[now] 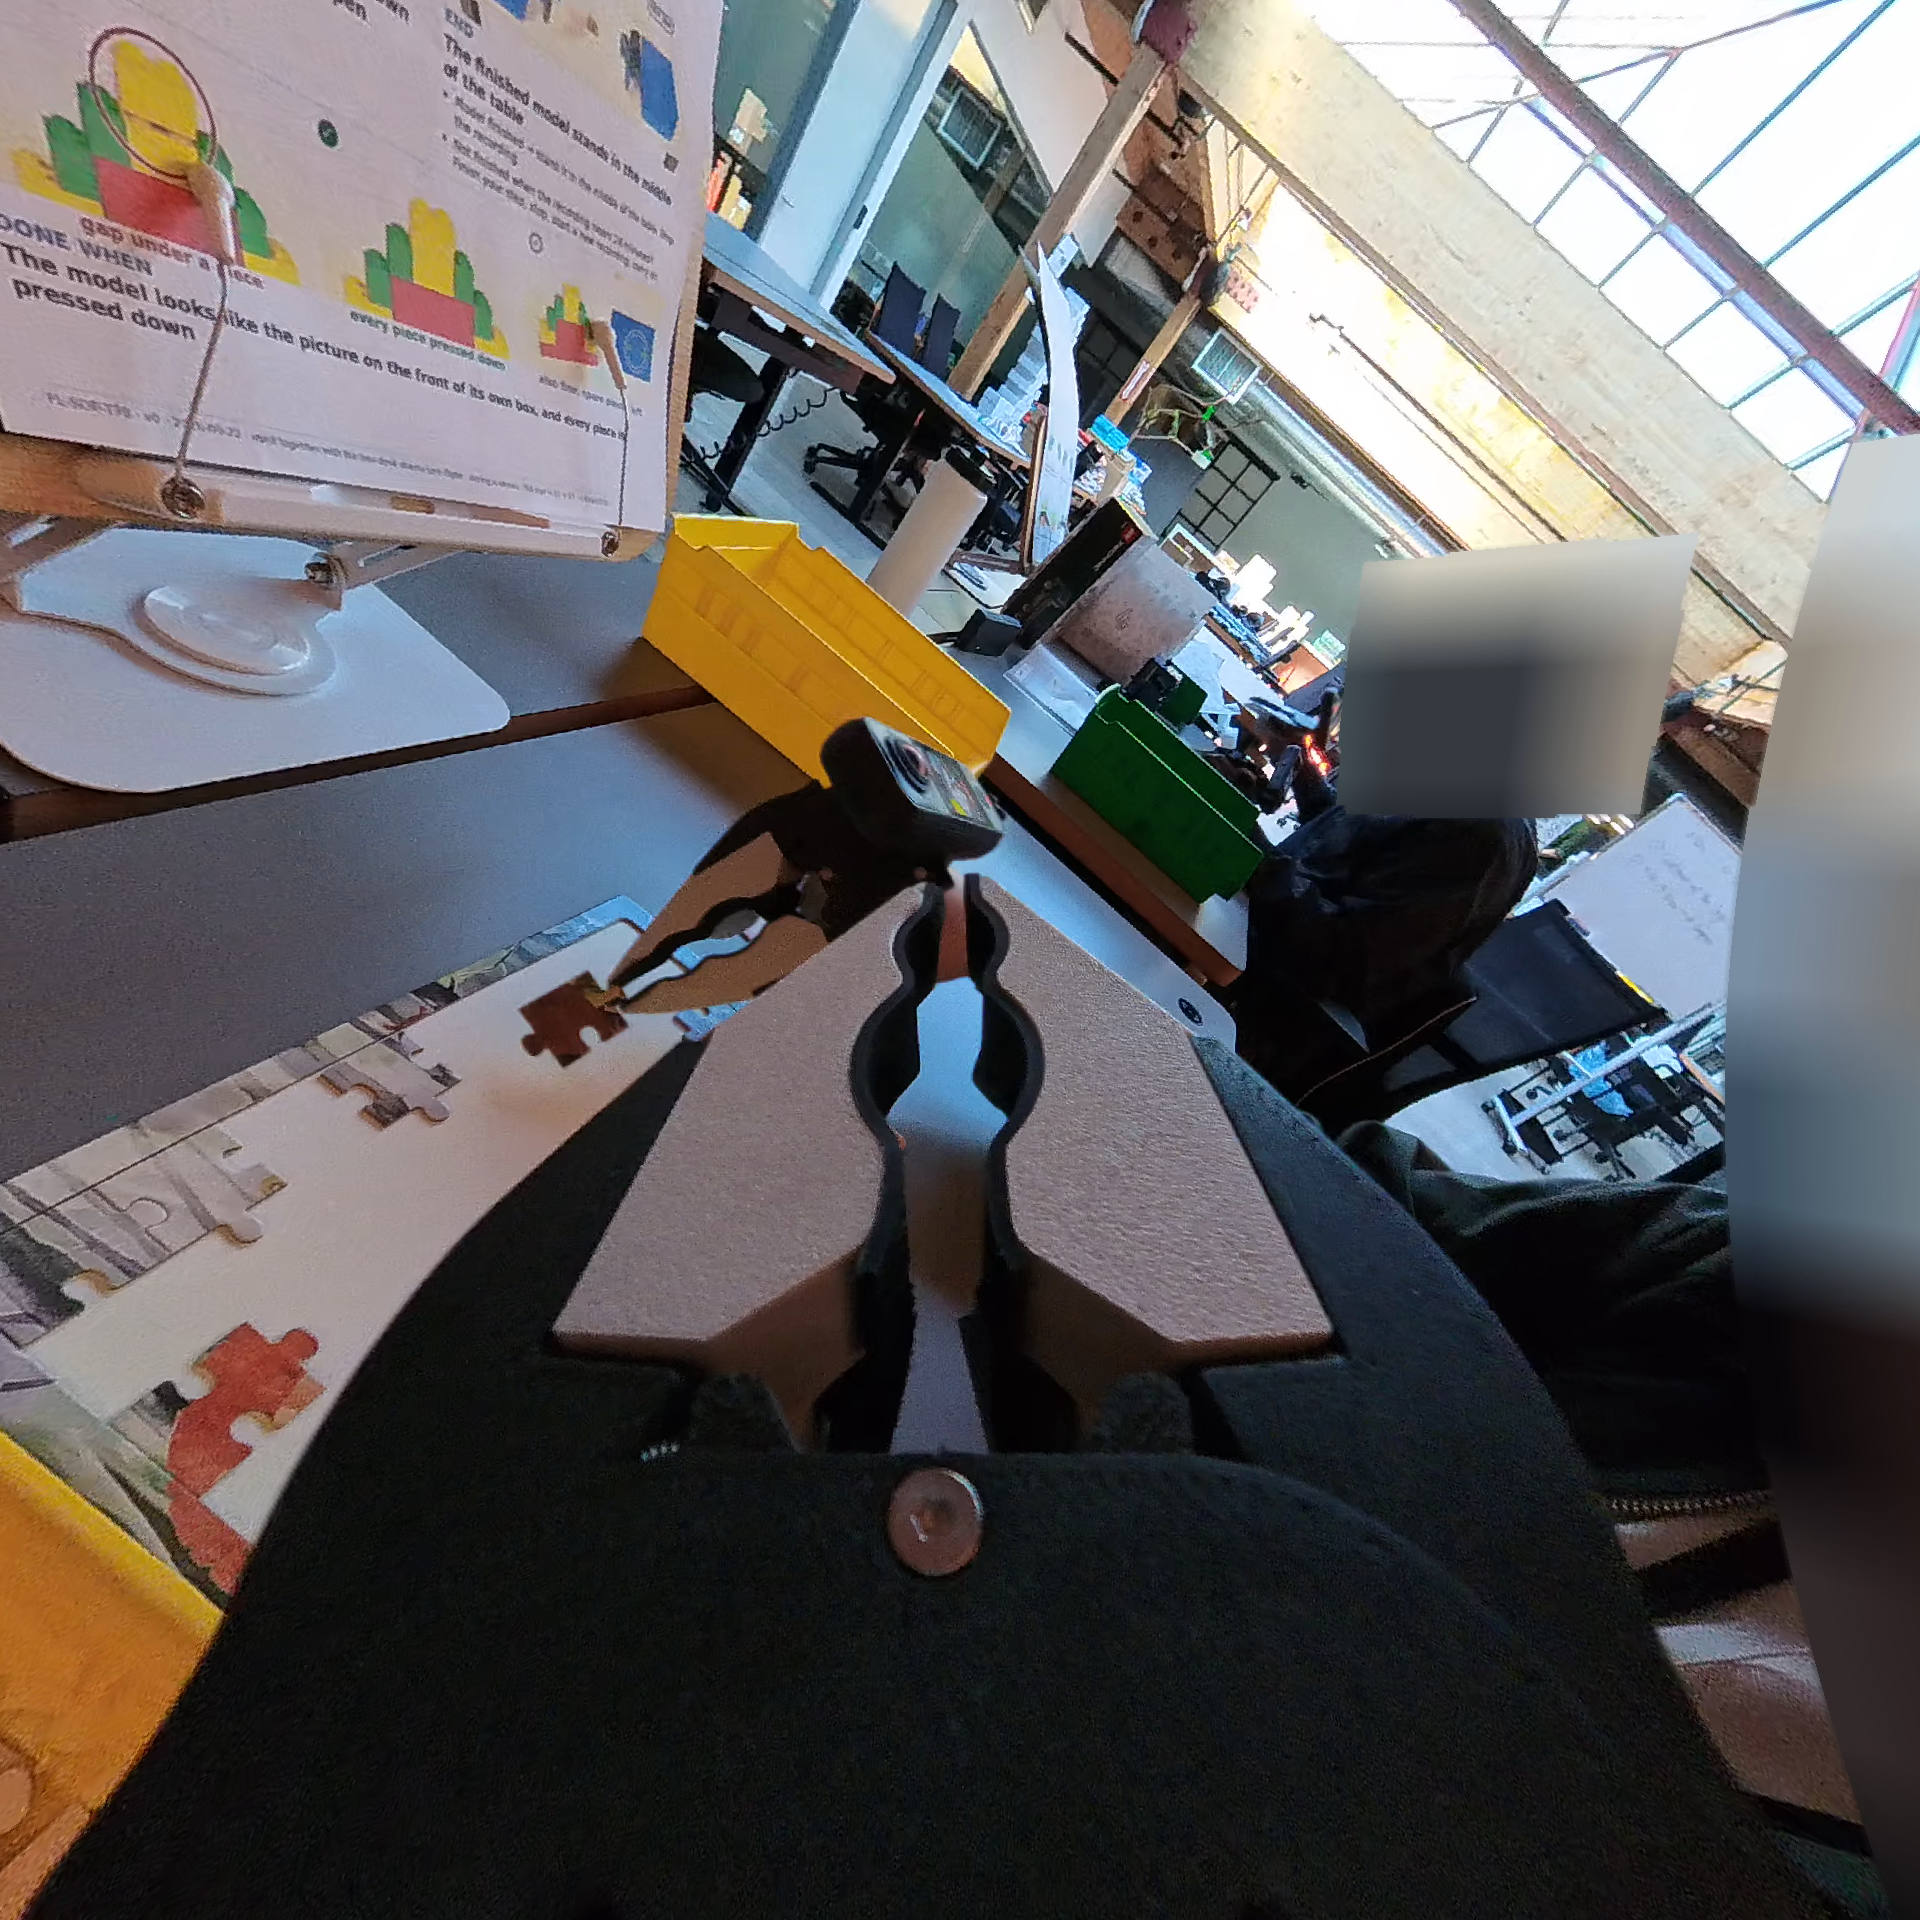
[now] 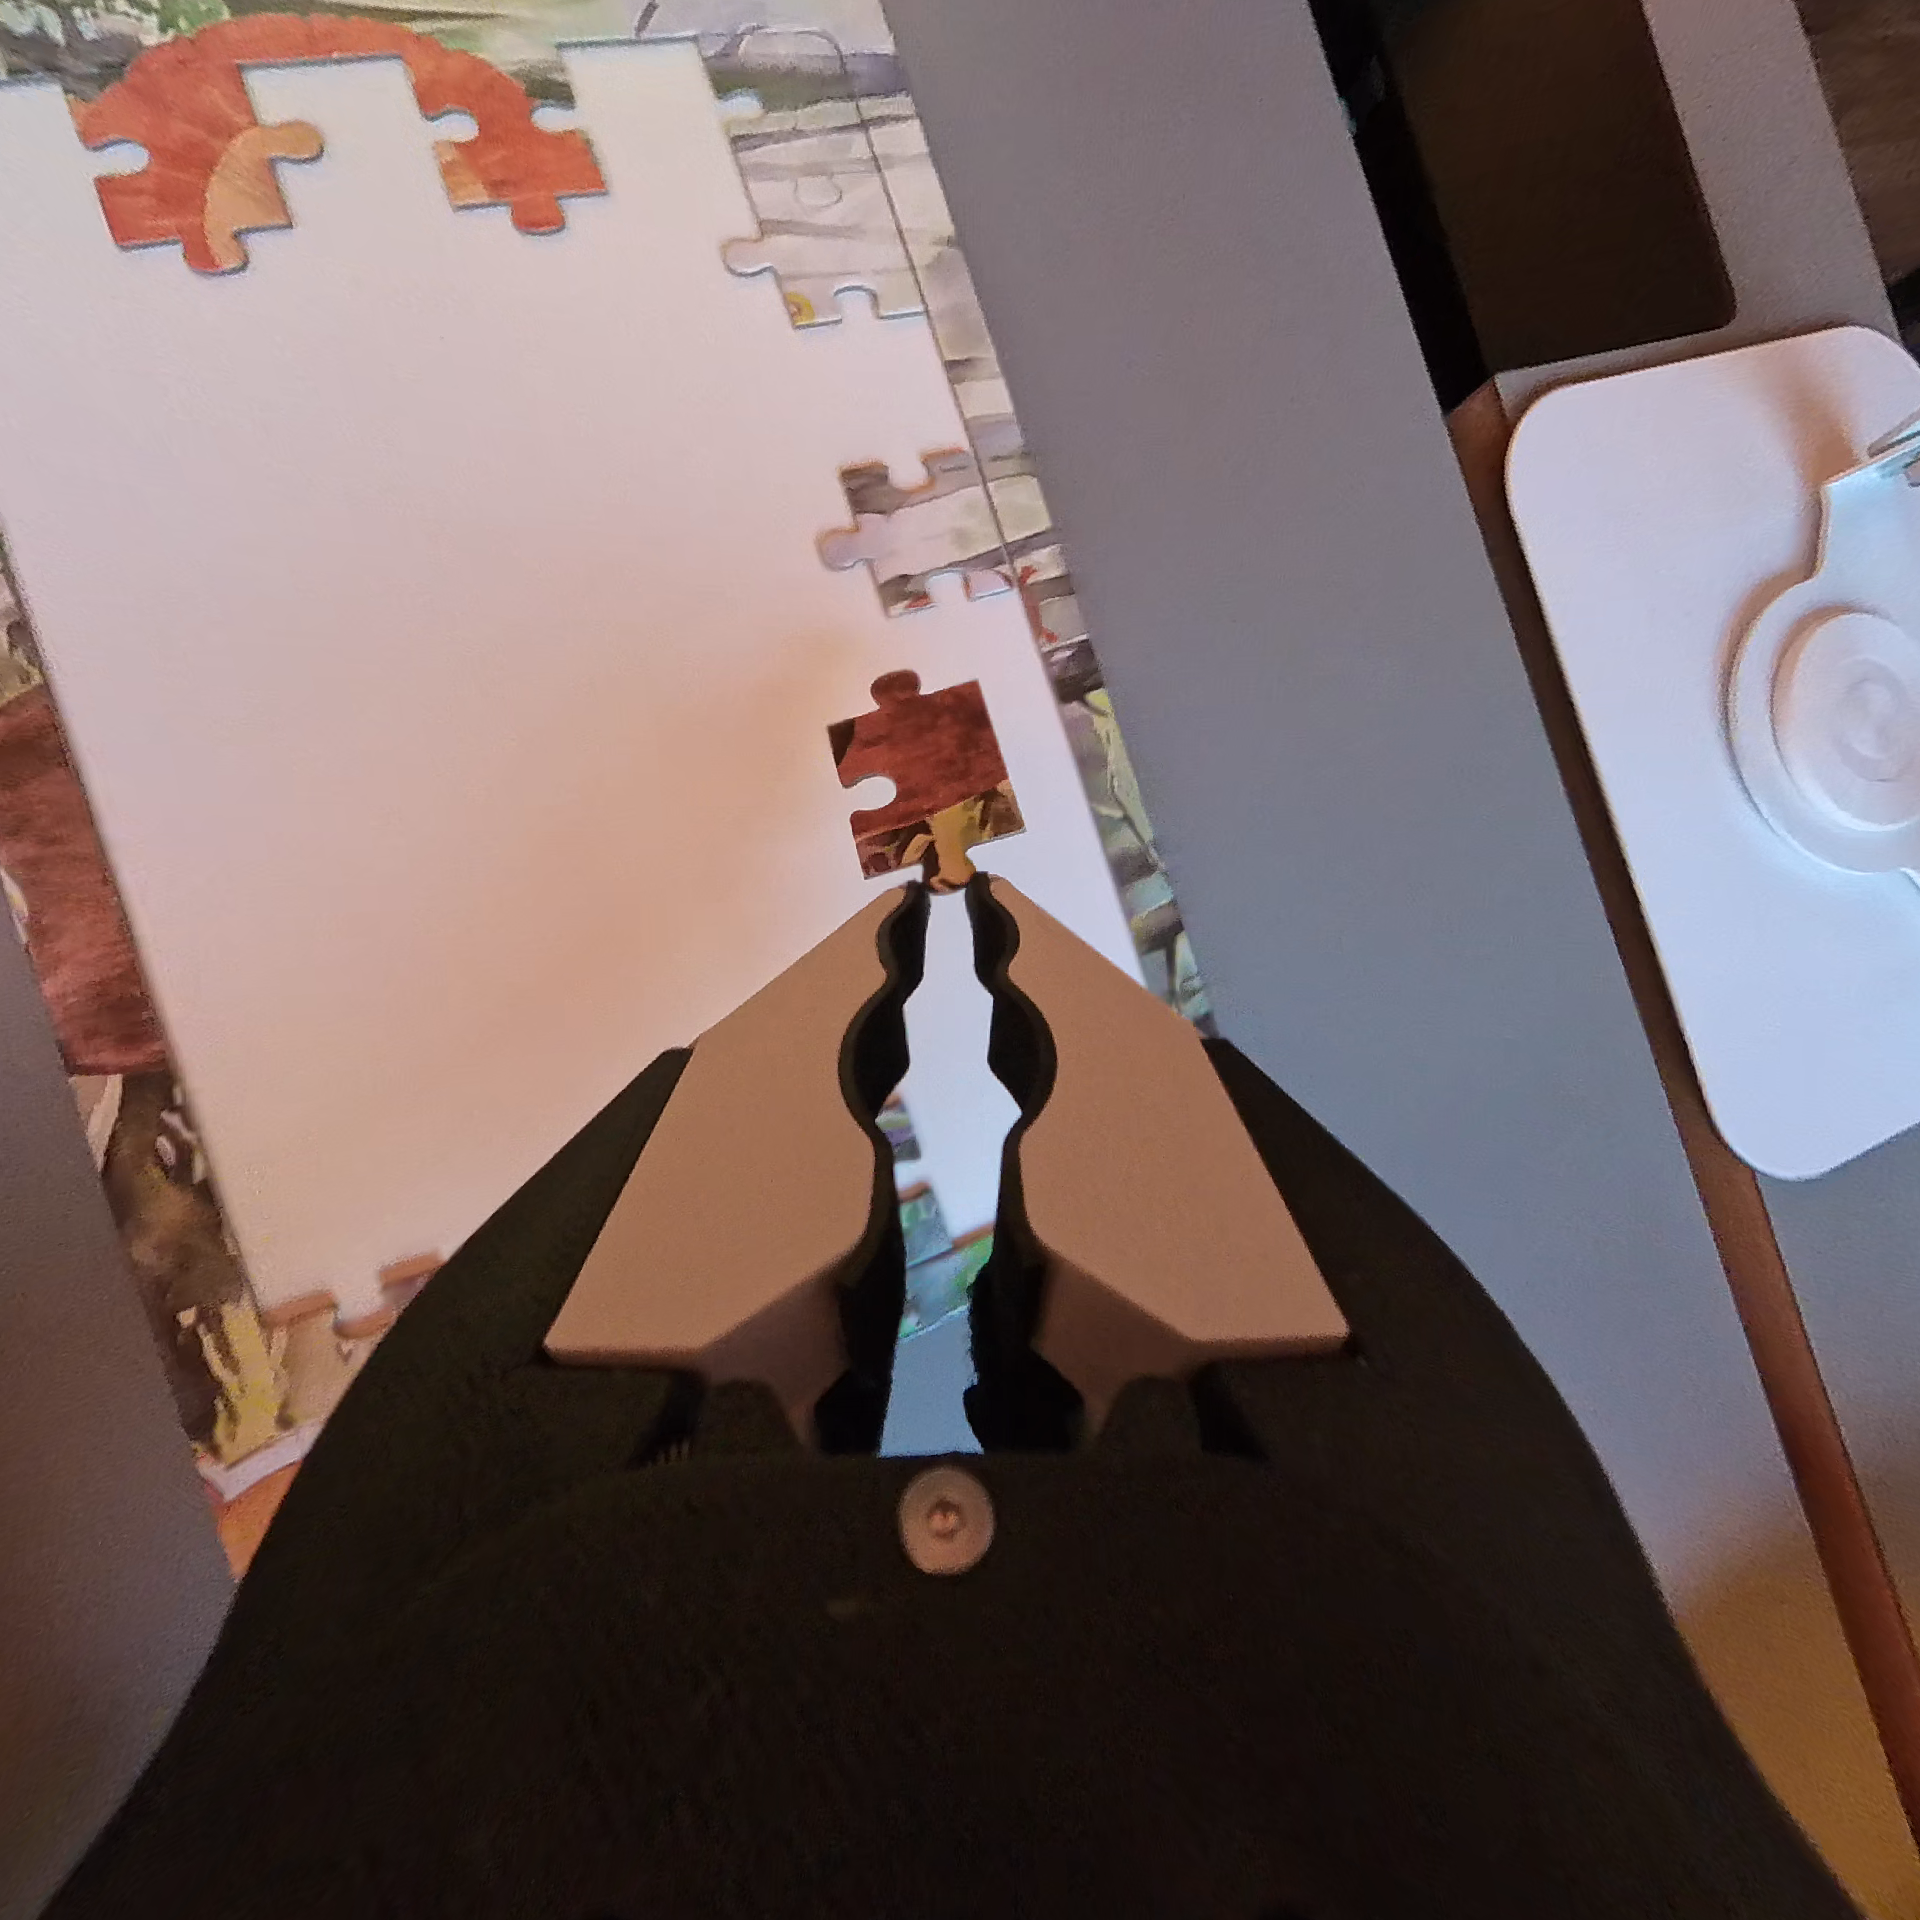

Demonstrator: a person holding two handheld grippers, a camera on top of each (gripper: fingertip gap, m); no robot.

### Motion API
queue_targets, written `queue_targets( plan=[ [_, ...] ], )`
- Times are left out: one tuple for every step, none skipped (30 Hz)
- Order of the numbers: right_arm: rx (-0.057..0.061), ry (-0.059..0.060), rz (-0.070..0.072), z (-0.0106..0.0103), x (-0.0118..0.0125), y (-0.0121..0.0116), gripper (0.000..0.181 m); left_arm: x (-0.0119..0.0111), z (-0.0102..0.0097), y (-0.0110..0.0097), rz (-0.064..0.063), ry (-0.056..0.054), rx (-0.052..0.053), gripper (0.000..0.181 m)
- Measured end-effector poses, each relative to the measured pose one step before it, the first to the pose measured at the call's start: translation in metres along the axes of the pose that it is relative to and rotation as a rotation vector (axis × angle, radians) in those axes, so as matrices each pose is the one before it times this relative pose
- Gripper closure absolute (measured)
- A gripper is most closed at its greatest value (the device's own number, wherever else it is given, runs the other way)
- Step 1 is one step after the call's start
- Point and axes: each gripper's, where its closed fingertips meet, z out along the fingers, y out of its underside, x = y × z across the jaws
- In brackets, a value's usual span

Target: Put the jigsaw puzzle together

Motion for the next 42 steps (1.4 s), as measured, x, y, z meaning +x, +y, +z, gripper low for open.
queue_targets(
  plan=[
    [0.0130, -0.0245, 0.0073, 0.00257, 0.00146, -0.00191, 0.173, 0.00091, 0.00010, -0.00003, 0.0041, 0.0019, -0.0022, 0.180],
    [0.0063, -0.0212, 0.0091, 0.00288, 0.00149, -0.00076, 0.173, 0.00082, 0.00037, 0.00055, 0.0055, 0.0011, -0.0052, 0.180],
    [0.0022, -0.0094, 0.0060, 0.00293, 0.00287, 0.00012, 0.173, 0.00076, 0.00037, 0.00081, 0.0043, 0.0010, -0.0069, 0.180],
    [0.0009, -0.0081, 0.0041, 0.00339, 0.00288, 0.00010, 0.173, 0.00051, 0.00016, 0.00047, 0.0030, 0.0006, -0.0049, 0.180],
    [-0.0008, -0.0151, 0.0036, 0.00364, 0.00157, 0.00003, 0.173, 0.00033, 0.00011, -0.00017, 0.0017, 0.0008, -0.0006, 0.180],
    [-0.0012, -0.0108, 0.0027, 0.00340, 0.00190, -0.00063, 0.173, -0.00011, 0.00001, -0.00027, 0.0000, 0.0005, 0.0011, 0.180],
    [0.0024, -0.0134, 0.0011, 0.00273, 0.00116, -0.00143, 0.173, -0.00033, 0.00004, 0.00004, -0.0012, -0.0004, -0.0003, 0.180],
    [0.0150, -0.0248, 0.0045, 0.00229, -0.00099, -0.00331, 0.173, -0.00072, 0.00013, 0.00050, -0.0016, -0.0013, -0.0027, 0.180],
    [0.0233, -0.0240, 0.0094, 0.00213, -0.00098, -0.00426, 0.173, -0.00095, 0.00010, 0.00063, -0.0017, -0.0020, -0.0034, 0.180],
    [0.0226, -0.0093, 0.0089, 0.00219, 0.00120, -0.00414, 0.173, -0.00093, 0.00020, 0.00063, -0.0019, -0.0021, -0.0034, 0.180],
    [0.0061, -0.0185, 0.0115, 0.00241, -0.00063, -0.00147, 0.173, -0.00097, 0.00027, 0.00049, -0.0017, -0.0023, -0.0024, 0.180],
    [-0.0239, -0.0260, 0.0071, 0.00155, -0.00263, 0.00279, 0.173, -0.00070, 0.00039, 0.00009, -0.0013, -0.0016, -0.0004, 0.180],
    [-0.0286, -0.0025, 0.0000, 0.00068, -0.00004, 0.00367, 0.173, -0.00014, 0.00071, -0.00023, 0.0000, 0.0009, 0.0007, 0.180],
    [-0.0165, 0.0085, -0.0056, 0.00005, 0.00094, 0.00267, 0.173, -0.00006, 0.00103, 0.00027, 0.0012, 0.0006, -0.0014, 0.180],
    [0.0004, 0.0008, -0.0056, 0.00008, -0.00050, 0.00085, 0.173, -0.00046, 0.00126, 0.00084, 0.0013, -0.0012, -0.0057, 0.180],
    [0.0042, -0.0008, -0.0008, 0.00025, -0.00017, 0.00029, 0.173, -0.00064, 0.00134, 0.00116, 0.0005, -0.0013, -0.0067, 0.180],
    [0.0010, 0.0055, 0.0044, 0.00027, 0.00160, 0.00076, 0.173, -0.00059, 0.00136, 0.00129, -0.0012, 0.0005, -0.0058, 0.180],
    [0.0000, 0.0002, 0.0088, 0.00061, 0.00114, 0.00072, 0.173, -0.00054, 0.00131, 0.00120, -0.0037, 0.0020, -0.0059, 0.180],
    [0.0021, -0.0087, 0.0093, 0.00064, -0.00028, 0.00053, 0.173, -0.00041, 0.00099, 0.00094, -0.0046, 0.0026, -0.0048, 0.179],
    [0.0030, -0.0036, 0.0055, 0.00046, 0.00022, 0.00038, 0.173, -0.00009, 0.00075, 0.00070, -0.0039, 0.0031, -0.0030, 0.179],
    [0.0034, 0.0024, 0.0019, 0.00031, 0.00078, 0.00023, 0.173, 0.00012, 0.00033, 0.00057, -0.0025, 0.0023, -0.0021, 0.180],
    [0.0024, 0.0016, 0.0015, 0.00014, 0.00066, 0.00018, 0.173, 0.00021, 0.00002, 0.00008, -0.0001, 0.0003, -0.0007, 0.179],
    [0.0037, 0.0000, 0.0033, 0.00006, 0.00025, -0.00027, 0.173, 0.00030, -0.00016, -0.00012, 0.0019, -0.0013, 0.0007, 0.180],
    [0.0034, 0.0044, 0.0023, 0.00001, 0.00089, -0.00037, 0.173, 0.00049, -0.00036, -0.00026, 0.0028, -0.0012, 0.0014, 0.180],
    [0.0037, 0.0051, 0.0010, 0.00008, 0.00099, -0.00030, 0.173, 0.00080, -0.00029, -0.00039, 0.0027, -0.0006, 0.0016, 0.180],
    [0.0017, -0.0030, 0.0005, 0.00035, -0.00045, -0.00005, 0.173, 0.00072, -0.00022, -0.00026, 0.0028, -0.0002, 0.0008, 0.180],
    [-0.0016, -0.0029, 0.0008, 0.00027, -0.00045, 0.00054, 0.173, 0.00046, -0.00010, 0.00006, 0.0027, -0.0010, -0.0008, 0.180],
    [0.0013, -0.0001, -0.0007, -0.00016, 0.00016, -0.00004, 0.173, 0.00009, 0.00004, 0.00017, 0.0013, -0.0010, -0.0016, 0.180],
    [-0.0026, -0.0006, 0.0004, -0.00063, 0.00011, 0.00059, 0.173, 0.00010, 0.00012, 0.00011, -0.0003, 0.0009, -0.0012, 0.180],
    [-0.0052, 0.0031, 0.0018, -0.00088, 0.00097, 0.00118, 0.173, 0.00012, 0.00014, 0.00025, -0.0015, 0.0018, -0.0015, 0.180],
    [-0.0032, 0.0047, 0.0012, -0.00106, 0.00132, 0.00115, 0.173, -0.00017, 0.00031, 0.00035, -0.0021, 0.0008, -0.0025, 0.180],
    [-0.0034, 0.0041, 0.0008, -0.00094, 0.00124, 0.00118, 0.173, -0.00021, 0.00029, 0.00052, -0.0016, 0.0005, -0.0028, 0.179],
    [-0.0016, 0.0010, 0.0008, -0.00070, 0.00067, 0.00095, 0.173, 0.00001, 0.00039, 0.00043, -0.0011, 0.0012, -0.0023, 0.179],
    [0.0002, -0.0007, -0.0003, -0.00043, 0.00028, 0.00054, 0.173, 0.00008, 0.00037, 0.00037, -0.0007, 0.0016, -0.0024, 0.179],
    [0.0013, -0.0008, -0.0031, 0.00000, -0.00003, 0.00026, 0.173, 0.00009, 0.00039, 0.00046, -0.0003, 0.0007, -0.0033, 0.179],
    [0.0011, 0.0006, -0.0076, 0.00002, -0.00027, 0.00008, 0.173, -0.00006, 0.00028, 0.00062, 0.0003, -0.0001, -0.0034, 0.179],
    [0.0002, 0.0039, -0.0098, -0.00001, 0.00020, 0.00016, 0.172, -0.00011, 0.00033, 0.00039, 0.0004, -0.0003, -0.0027, 0.179],
    [-0.0009, 0.0033, -0.0090, -0.00028, 0.00002, 0.00005, 0.172, -0.00008, 0.00019, 0.00038, -0.0008, 0.0001, -0.0021, 0.179],
    [-0.0033, 0.0028, -0.0083, -0.00035, 0.00000, 0.00041, 0.172, 0.00000, 0.00008, 0.00014, -0.0017, 0.0015, -0.0012, 0.179],
    [-0.0041, 0.0051, -0.0075, -0.00049, 0.00044, 0.00062, 0.172, 0.00011, 0.00012, 0.00010, -0.0017, 0.0018, -0.0005, 0.179],
    [-0.0038, 0.0081, -0.0053, -0.00044, 0.00101, 0.00055, 0.172, -0.00001, 0.00006, 0.00013, -0.0008, 0.0004, -0.0008, 0.179],
    [-0.0041, 0.0071, -0.0040, -0.00036, 0.00087, 0.00062, 0.172, -0.00011, 0.00000, 0.00029, 0.0000, -0.0005, -0.0015, 0.179]
  ],
)
